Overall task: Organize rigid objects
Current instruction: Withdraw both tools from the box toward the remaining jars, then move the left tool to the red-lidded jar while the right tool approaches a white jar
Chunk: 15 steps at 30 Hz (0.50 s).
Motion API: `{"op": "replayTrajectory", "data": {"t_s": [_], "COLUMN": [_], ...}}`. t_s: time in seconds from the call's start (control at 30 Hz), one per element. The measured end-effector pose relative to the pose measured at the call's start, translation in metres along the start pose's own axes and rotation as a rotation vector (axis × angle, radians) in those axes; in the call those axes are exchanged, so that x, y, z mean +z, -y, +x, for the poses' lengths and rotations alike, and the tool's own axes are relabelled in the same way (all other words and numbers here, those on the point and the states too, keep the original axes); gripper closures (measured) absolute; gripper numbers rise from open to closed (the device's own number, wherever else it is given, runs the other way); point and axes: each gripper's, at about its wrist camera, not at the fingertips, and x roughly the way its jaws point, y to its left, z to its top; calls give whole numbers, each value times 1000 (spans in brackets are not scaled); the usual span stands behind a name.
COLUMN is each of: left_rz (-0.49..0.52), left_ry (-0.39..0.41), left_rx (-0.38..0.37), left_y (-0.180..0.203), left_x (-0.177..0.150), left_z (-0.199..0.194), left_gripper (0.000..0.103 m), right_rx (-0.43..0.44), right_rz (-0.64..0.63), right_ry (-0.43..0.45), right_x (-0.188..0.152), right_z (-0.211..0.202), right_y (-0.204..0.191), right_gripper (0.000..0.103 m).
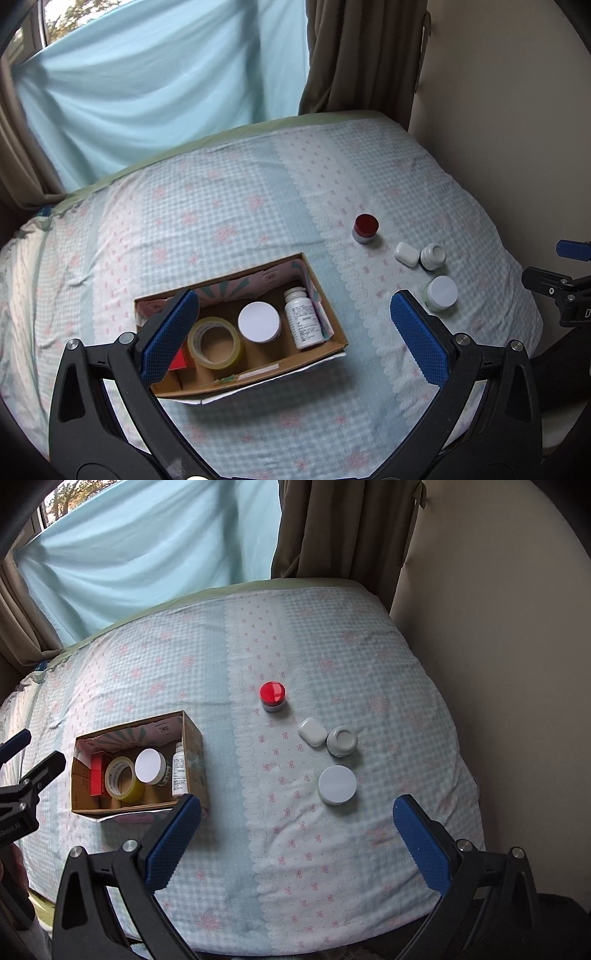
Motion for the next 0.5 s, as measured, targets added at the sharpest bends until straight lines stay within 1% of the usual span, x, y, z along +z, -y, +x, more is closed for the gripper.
{"op": "replayTrajectory", "data": {"t_s": [0.13, 0.2, 0.3, 0.37, 0.5], "left_rz": [-7, -12, -43, -61, -40], "left_ry": [-26, -43, -74, -95, -143], "left_rx": [15, 20, 16, 13, 13], "left_y": [43, 63, 84, 96, 120], "left_x": [14, 21, 27, 30, 39], "left_z": [24, 38, 61, 77, 112], "left_gripper": [0, 0, 0, 0, 0], "right_rx": [43, 64, 93, 96, 123], "right_rz": [-25, -60, -139, -188, -217], "right_ry": [-19, -17, -3, -3, -26], "right_x": [12, 18, 26, 32, 38], "right_z": [19, 30, 46, 60, 86], "right_y": [38, 53, 69, 79, 96], "right_gripper": [0, 0, 0, 0, 0]}}
